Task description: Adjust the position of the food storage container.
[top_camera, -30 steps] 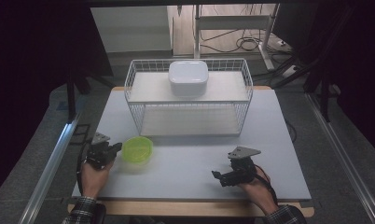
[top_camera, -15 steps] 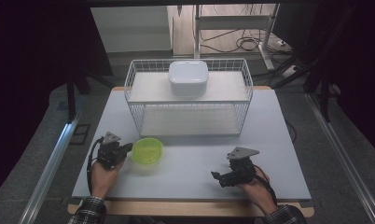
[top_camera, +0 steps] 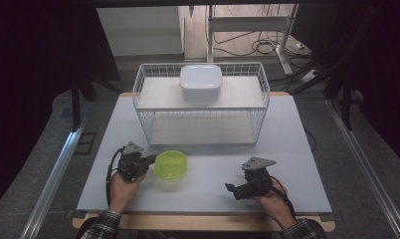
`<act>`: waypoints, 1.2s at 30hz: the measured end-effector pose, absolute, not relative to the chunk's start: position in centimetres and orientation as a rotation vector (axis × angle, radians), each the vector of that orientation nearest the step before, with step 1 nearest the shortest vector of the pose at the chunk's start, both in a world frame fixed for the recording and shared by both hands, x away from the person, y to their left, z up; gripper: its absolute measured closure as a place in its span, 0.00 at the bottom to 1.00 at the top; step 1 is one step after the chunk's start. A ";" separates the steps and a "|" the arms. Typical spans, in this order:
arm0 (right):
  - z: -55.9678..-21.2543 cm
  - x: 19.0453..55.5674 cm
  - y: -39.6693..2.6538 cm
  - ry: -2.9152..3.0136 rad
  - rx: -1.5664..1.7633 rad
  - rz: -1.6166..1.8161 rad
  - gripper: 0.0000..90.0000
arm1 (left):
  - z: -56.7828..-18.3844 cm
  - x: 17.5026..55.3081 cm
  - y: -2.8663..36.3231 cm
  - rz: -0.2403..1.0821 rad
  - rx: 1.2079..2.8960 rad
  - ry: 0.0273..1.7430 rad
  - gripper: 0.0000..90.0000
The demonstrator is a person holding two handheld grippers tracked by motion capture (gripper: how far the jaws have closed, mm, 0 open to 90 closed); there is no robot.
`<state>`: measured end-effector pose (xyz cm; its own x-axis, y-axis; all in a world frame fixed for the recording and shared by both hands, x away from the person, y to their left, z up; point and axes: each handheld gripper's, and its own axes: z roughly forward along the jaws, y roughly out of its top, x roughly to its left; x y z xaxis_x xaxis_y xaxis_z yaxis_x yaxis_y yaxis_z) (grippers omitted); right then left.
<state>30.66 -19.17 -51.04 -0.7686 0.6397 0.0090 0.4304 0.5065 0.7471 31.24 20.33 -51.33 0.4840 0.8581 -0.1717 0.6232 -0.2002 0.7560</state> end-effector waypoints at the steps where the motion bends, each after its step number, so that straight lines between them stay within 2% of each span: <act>1: -51.1 30.7 -19.2 2.483 0.905 1.119 0.05 | -51.3 31.2 20.3 0.367 1.922 1.229 1.00; 7: -51.1 30.7 -19.1 2.484 0.905 1.114 0.05 | -51.7 31.3 18.4 0.306 1.976 1.170 1.00; 15: -51.0 30.7 -19.3 2.482 0.908 1.116 0.05 | -52.2 31.1 18.8 0.256 1.998 1.159 1.00; 23: -51.1 30.7 -19.2 2.485 0.911 1.112 0.05 | -52.7 30.7 17.4 0.192 2.062 1.106 1.00; 36: -51.2 30.7 -19.1 2.494 0.907 1.101 0.05 | -53.1 30.2 15.0 0.160 2.135 1.023 1.00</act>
